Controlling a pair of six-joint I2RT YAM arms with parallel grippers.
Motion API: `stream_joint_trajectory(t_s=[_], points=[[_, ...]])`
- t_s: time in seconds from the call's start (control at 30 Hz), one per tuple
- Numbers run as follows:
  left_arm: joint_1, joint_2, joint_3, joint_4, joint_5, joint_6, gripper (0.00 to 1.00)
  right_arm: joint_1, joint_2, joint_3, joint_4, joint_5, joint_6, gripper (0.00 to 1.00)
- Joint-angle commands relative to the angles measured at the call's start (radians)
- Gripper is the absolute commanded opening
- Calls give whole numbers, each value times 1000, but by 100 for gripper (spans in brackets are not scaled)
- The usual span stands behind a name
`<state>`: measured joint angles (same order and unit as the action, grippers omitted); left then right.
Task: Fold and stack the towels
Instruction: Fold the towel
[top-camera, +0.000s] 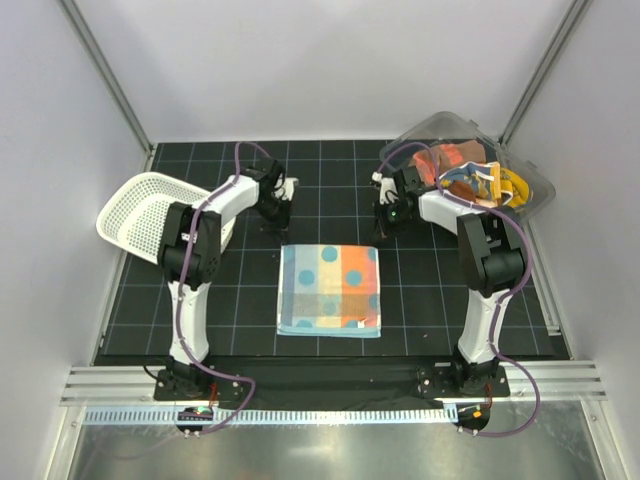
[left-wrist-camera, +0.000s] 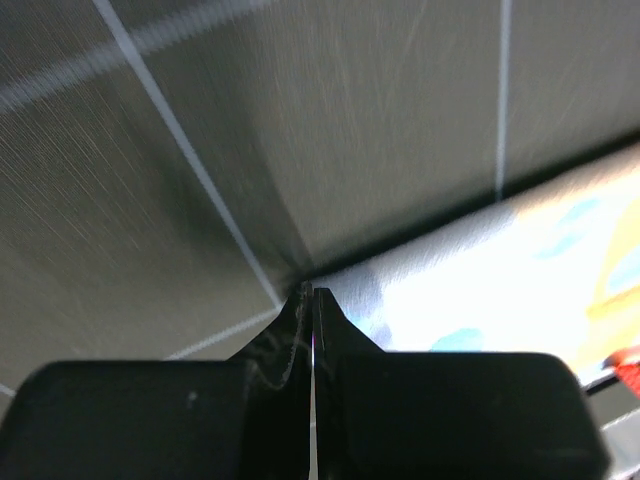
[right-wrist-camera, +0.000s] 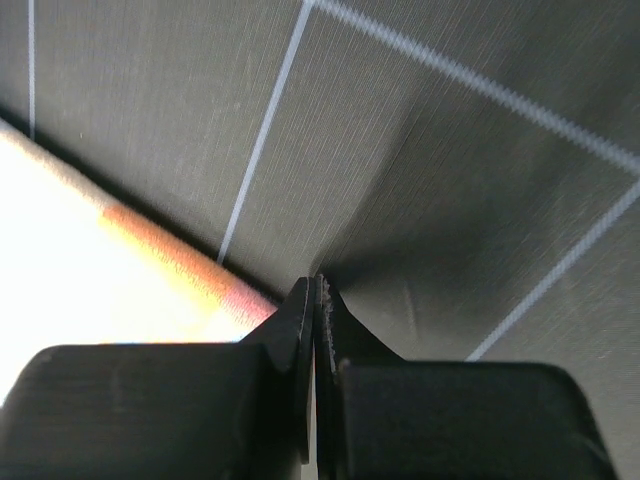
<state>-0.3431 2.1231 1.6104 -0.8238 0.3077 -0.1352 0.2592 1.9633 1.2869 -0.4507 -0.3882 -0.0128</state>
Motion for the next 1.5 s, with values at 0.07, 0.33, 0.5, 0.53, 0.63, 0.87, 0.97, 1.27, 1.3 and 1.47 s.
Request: stream_joint_trajectory(t_s=[0.07, 0.33, 0.5, 0.53, 0.63, 0.87, 0.97, 1.27, 1.3, 1.47], points=[[0, 43, 112, 41, -71, -87, 0, -6, 15, 92, 72, 57, 11, 1], [3, 94, 192, 40, -162, -107, 2, -6, 75, 210, -19, 117, -13, 1], [1, 41, 206, -18, -84, -6, 45, -6, 36, 230, -92, 60, -59, 25], [3, 32, 206, -31, -58, 11, 47, -8, 37, 239, -115, 46, -64, 33], [3, 14, 198, -72, -53, 49, 51, -6, 34, 239, -172, 0, -82, 39], [3, -15, 119, -61, -1, 62, 52, -5, 0, 192, -198, -49, -75, 41], [3, -31, 85, -43, 7, 62, 53, -5, -17, 166, -192, -54, -56, 44], [-4, 8, 108, -60, 31, 71, 54, -3, -32, 100, -178, -78, -52, 45], [-2, 8, 108, -64, 27, 72, 54, -3, -30, 98, -178, -83, -49, 45], [-7, 0, 92, -72, -13, 71, 53, 8, -32, 78, -164, -81, -36, 44]])
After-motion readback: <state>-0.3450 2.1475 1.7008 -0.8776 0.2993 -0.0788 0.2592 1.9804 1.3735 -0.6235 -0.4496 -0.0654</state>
